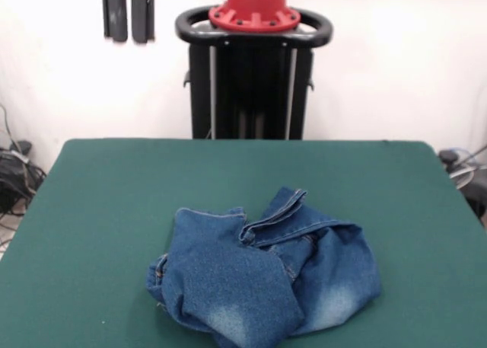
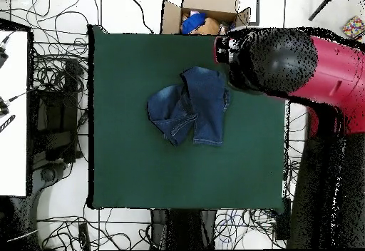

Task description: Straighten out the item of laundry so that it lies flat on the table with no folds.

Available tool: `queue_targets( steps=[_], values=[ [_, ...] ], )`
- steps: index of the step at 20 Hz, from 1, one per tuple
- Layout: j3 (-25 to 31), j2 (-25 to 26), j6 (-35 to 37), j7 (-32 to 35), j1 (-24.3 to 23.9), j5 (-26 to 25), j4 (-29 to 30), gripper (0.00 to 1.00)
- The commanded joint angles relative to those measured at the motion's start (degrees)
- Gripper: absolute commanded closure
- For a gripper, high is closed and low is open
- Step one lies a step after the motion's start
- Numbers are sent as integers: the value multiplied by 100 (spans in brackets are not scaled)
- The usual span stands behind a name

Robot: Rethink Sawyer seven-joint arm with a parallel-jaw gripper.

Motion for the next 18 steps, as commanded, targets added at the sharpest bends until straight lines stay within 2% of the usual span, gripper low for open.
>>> queue_targets(
  steps=[1,12,18],
  values=[
    [1,640,-227,52,-211,-247,853,100],
    [128,1453,-776,28,-301,-427,642,100],
    [124,1784,-1501,267,-300,-496,1023,100]
  ],
)
